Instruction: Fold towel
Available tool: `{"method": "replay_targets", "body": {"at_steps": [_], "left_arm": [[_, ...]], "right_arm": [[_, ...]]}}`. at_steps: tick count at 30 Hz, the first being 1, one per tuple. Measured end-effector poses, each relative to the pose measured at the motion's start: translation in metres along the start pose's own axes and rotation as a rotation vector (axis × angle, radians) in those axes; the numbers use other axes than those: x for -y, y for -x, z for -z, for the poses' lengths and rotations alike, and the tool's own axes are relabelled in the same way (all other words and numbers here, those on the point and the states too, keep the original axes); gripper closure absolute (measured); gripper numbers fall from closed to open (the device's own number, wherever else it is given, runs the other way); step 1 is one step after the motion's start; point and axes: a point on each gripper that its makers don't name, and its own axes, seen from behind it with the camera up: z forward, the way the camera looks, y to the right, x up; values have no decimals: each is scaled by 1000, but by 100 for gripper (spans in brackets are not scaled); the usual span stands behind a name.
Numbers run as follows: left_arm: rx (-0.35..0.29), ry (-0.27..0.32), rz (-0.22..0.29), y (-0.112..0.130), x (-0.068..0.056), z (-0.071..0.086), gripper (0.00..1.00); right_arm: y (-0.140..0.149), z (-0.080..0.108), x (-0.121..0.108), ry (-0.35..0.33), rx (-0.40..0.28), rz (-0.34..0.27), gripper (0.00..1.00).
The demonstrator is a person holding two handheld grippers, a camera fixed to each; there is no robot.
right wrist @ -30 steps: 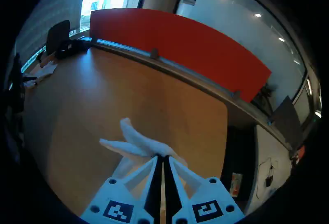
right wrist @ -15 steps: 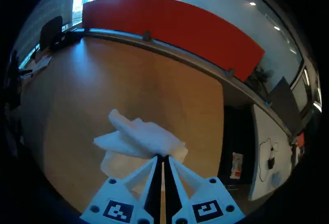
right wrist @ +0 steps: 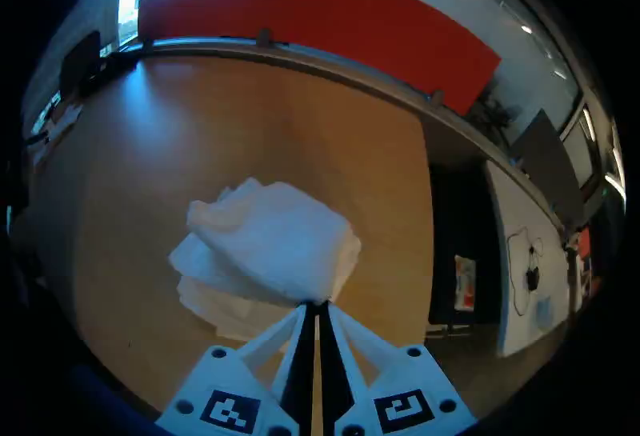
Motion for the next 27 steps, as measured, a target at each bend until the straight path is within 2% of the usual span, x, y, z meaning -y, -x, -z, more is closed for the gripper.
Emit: {"method": "replay_targets", "body": {"at_steps": [15, 27], "left_arm": [[-3, -6, -7, 1, 0, 3, 14], [-5, -13, -6, 1, 4, 6, 13]], "right_arm": [[46, -33, 16, 4, 94, -86, 95], [63, -48, 20, 25, 139, -109, 95]]}}
